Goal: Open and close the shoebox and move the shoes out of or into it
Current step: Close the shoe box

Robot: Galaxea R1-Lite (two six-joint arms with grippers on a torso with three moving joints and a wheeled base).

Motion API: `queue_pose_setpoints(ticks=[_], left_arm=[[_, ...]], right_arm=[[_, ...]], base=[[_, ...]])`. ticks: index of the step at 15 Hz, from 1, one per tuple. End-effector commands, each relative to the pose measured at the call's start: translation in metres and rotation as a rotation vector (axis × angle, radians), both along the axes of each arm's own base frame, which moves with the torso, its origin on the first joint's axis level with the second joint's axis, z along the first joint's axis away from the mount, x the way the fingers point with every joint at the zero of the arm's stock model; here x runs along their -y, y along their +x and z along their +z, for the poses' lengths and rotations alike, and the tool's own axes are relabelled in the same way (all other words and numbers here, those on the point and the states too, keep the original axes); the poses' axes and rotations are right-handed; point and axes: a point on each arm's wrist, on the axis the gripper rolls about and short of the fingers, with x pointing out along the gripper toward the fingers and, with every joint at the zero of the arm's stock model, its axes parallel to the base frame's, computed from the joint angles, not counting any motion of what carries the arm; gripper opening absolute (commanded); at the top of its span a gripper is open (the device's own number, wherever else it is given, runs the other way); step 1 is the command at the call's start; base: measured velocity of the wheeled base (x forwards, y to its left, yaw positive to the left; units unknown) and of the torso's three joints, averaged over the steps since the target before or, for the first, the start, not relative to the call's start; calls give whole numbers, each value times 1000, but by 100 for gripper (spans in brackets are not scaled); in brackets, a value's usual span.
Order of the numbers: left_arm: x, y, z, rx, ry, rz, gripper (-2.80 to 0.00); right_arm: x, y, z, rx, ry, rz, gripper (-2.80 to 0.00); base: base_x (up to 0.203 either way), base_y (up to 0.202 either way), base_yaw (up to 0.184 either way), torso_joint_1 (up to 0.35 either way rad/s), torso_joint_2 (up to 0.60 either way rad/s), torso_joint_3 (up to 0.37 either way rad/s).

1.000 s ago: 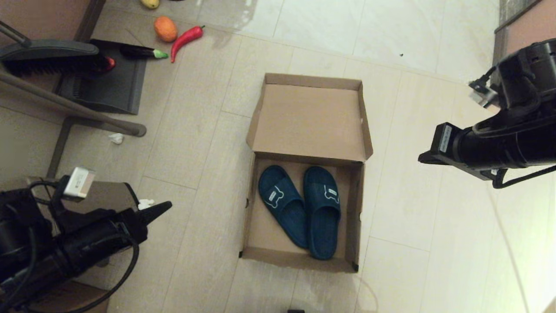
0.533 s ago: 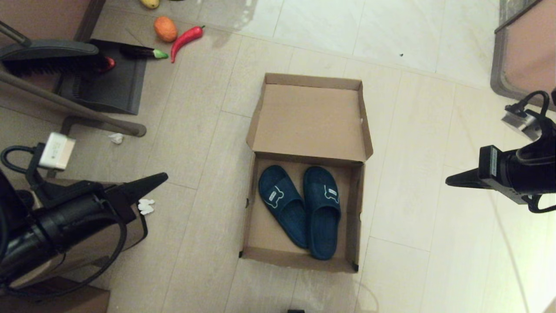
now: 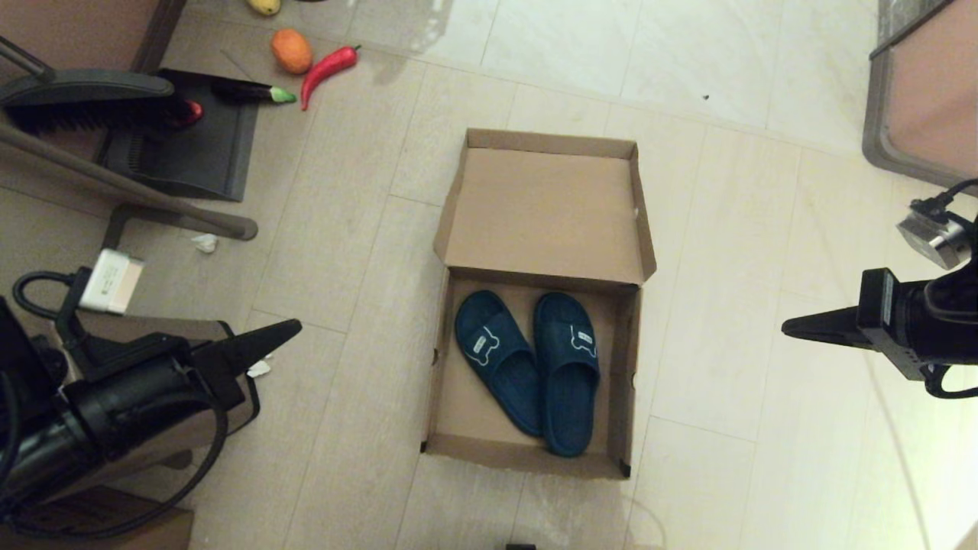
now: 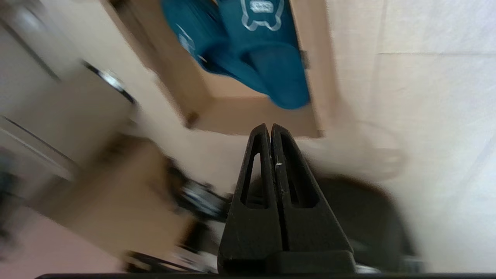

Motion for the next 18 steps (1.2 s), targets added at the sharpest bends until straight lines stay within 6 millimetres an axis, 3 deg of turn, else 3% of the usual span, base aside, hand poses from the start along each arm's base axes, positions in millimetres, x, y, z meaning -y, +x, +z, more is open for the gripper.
queue_pose_setpoints(ticks=[1, 4, 5, 7, 9, 11, 14, 16, 18], left_arm=[[4, 7, 0, -7, -6, -20, -280], [7, 19, 7, 15, -18, -90, -280], [7, 18, 8, 3, -42, -133, -280], [0, 20, 10, -27, -95, -101, -280], [-13, 33, 9, -58, -128, -42, -280], [-14, 67, 2, -109, -168, -31, -280], [-10, 119, 2, -106, -204, -43, -280], [-5, 139, -2, -114, -212, -55, -280], [1, 156, 4, -104, -229, -65, -280]], right_arm=[[0, 1, 4, -1, 59, -31, -280], [4, 47, -2, 111, 152, -25, -280], [15, 55, -1, 130, 210, -9, -280], [36, 54, 22, 159, 362, 39, -280], [52, 57, 23, 88, 492, -10, -280], [70, 95, 3, -27, 619, -100, -280], [101, 137, 15, -111, 891, -249, -280], [107, 142, 22, -52, 902, -234, -280], [96, 145, 17, -8, 831, -161, -280]], base=[[0, 0, 0, 0, 0, 0], [0, 0, 0, 0, 0, 0], [0, 0, 0, 0, 0, 0], [0, 0, 0, 0, 0, 0], [0, 0, 0, 0, 0, 0], [0, 0, 0, 0, 0, 0], [0, 0, 0, 0, 0, 0], [0, 0, 0, 0, 0, 0], [0, 0, 0, 0, 0, 0]])
